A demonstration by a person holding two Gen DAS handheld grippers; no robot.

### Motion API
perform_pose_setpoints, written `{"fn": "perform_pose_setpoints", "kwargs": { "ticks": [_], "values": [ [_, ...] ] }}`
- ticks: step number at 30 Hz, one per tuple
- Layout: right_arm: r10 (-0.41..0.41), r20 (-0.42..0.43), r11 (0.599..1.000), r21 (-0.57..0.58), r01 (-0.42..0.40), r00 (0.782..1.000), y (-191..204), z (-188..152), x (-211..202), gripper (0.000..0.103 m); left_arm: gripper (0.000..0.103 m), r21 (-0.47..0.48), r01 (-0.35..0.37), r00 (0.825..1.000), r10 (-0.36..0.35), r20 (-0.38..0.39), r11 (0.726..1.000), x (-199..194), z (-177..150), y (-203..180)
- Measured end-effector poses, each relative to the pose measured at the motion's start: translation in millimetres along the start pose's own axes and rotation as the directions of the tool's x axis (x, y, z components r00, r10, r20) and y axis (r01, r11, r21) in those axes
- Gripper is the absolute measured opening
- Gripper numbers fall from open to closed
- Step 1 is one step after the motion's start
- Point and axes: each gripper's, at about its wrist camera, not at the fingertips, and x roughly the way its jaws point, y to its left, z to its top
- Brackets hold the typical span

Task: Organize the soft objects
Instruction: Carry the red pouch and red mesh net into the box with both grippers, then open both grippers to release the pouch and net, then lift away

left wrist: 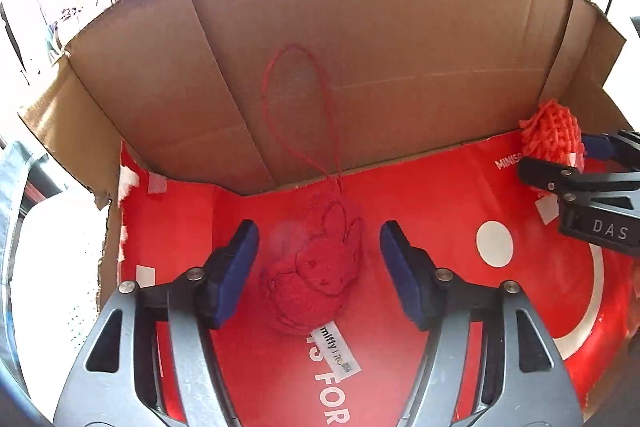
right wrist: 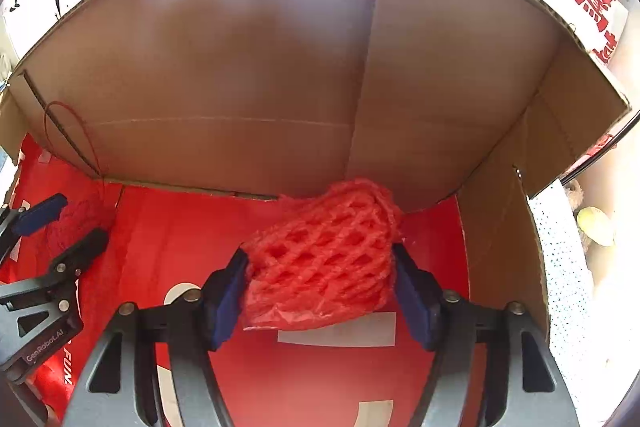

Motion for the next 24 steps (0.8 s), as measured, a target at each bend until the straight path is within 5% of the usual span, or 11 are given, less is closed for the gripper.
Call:
{"fn": "perform_pose_setpoints", "kwargs": {
  "ticks": [9,24],
  "values": [
    [0.008,0.028,1.000,-0.006,-0.008,1.000,1.5,-7.5,-3.2,0.077,0.076,0.012,0.017,0.998,-0.017,0.055,1.000,-19.8,-5.0,-14.3],
    [0.008,0.182,1.000,0.017,-0.011,0.983,2.6,-15.6,-77.8,0.091,0.084,-0.008,0.071,0.979,-0.069,0.194,0.997,-89.1,-20.6,4.5]
  ]
}}
